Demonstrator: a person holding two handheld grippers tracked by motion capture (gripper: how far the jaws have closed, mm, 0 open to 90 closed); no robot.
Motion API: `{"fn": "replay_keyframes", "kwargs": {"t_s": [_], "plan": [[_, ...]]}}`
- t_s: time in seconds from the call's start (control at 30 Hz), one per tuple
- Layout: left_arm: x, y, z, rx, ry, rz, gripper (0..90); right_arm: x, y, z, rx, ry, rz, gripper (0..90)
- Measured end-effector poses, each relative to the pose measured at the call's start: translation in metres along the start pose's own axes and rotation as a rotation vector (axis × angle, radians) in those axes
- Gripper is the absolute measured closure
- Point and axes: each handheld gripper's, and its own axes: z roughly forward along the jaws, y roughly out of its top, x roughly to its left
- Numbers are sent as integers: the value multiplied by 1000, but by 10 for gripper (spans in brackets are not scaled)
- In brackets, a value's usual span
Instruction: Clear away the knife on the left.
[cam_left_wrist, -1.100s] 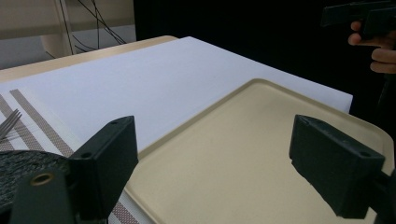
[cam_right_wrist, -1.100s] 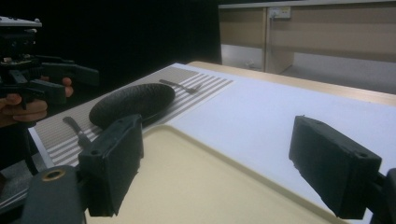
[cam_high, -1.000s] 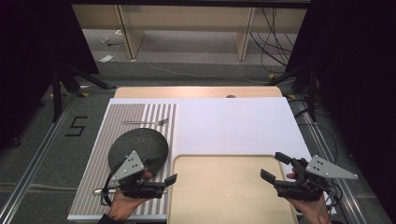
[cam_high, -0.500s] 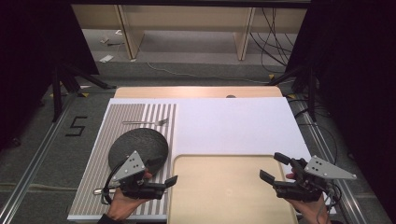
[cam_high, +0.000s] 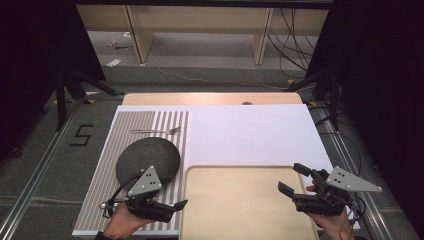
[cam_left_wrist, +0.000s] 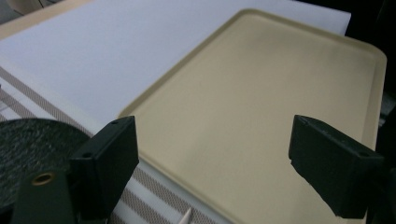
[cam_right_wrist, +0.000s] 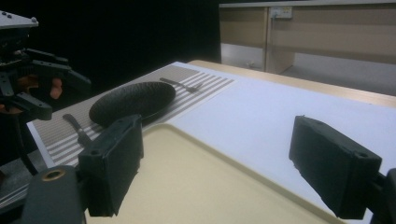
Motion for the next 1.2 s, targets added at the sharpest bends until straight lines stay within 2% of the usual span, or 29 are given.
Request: {"fn": "replay_keyframes", "kwargs": {"t_s": [0.07,0.2,0.37,0.43,0.53,0.57,0.6,0.63,0.77,0.83,1.0,1.13,1.2], "plan": [[3,-3,-7,22,34,15,158,0,0,0,-3,0,-3,186],[11,-7,-17,77,42,14,159,0,0,0,-7,-1,-5,186],[17,-13,-26,107,57,18,159,1,1,0,-8,-2,-7,186],[21,-17,-28,127,62,6,160,0,1,0,-9,0,-4,186],[27,-27,-32,180,78,1,163,1,1,0,-8,-1,-5,186],[27,-27,-32,180,78,1,163,0,1,0,-9,0,-5,186],[30,-31,-35,212,80,1,163,0,1,0,-6,-1,-4,186],[30,-31,-35,212,80,1,164,0,1,0,-7,-1,-4,186],[38,-42,-36,286,69,-20,170,0,1,0,-6,1,-4,186],[39,-46,-34,315,66,-14,170,1,1,0,-6,2,-5,186],[47,-58,-37,340,68,-39,186,0,1,0,-6,3,-4,186],[58,-70,-36,394,83,-47,199,0,1,0,-5,5,-6,186],[60,-71,-35,402,83,-46,225,0,1,1,-3,5,-7,185]]}}
